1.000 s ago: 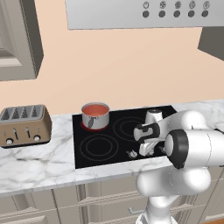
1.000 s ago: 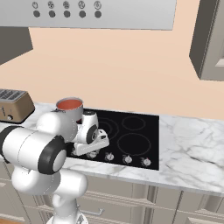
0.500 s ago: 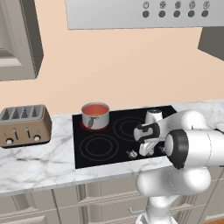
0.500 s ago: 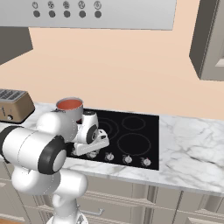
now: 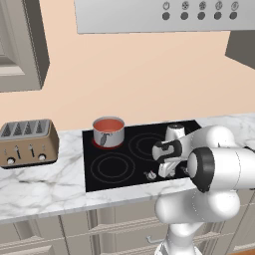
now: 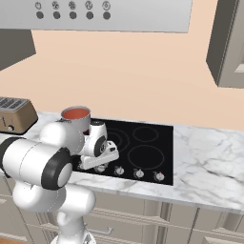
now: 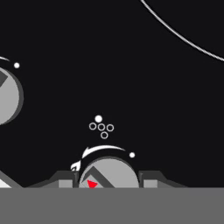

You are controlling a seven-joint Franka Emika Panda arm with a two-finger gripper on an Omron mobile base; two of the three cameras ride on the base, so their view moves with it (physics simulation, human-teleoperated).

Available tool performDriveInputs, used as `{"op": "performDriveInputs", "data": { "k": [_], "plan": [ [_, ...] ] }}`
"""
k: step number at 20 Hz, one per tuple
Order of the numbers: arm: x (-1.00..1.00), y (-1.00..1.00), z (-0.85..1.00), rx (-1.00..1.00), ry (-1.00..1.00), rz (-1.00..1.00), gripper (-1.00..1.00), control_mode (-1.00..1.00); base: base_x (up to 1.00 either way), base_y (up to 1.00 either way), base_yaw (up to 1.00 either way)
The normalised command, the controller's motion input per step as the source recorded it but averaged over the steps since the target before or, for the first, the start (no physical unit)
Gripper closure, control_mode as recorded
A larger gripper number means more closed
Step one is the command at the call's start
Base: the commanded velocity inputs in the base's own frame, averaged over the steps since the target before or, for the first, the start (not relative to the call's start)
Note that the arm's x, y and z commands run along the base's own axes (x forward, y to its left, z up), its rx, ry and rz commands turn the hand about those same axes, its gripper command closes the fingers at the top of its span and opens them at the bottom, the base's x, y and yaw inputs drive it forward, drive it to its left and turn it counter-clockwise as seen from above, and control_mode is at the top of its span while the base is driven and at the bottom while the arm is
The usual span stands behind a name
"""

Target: Wait until the marinara sauce is simmered to a deep red color and then turn off the stove.

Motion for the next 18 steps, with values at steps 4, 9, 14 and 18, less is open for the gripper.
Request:
{"op": "performDriveInputs", "data": {
  "k": [4,9,14,18],
  "plan": [
    [0.0,0.0,0.0,0.0,0.0,0.0,1.0,-1.0,0.0,0.0,0.0],
    [0.0,0.0,0.0,0.0,0.0,0.0,1.0,-1.0,0.0,0.0,0.0],
    [0.0,0.0,0.0,0.0,0.0,0.0,1.0,-1.0,0.0,0.0,0.0],
    [0.0,0.0,0.0,0.0,0.0,0.0,1.0,-1.0,0.0,0.0,0.0]
  ]
}}
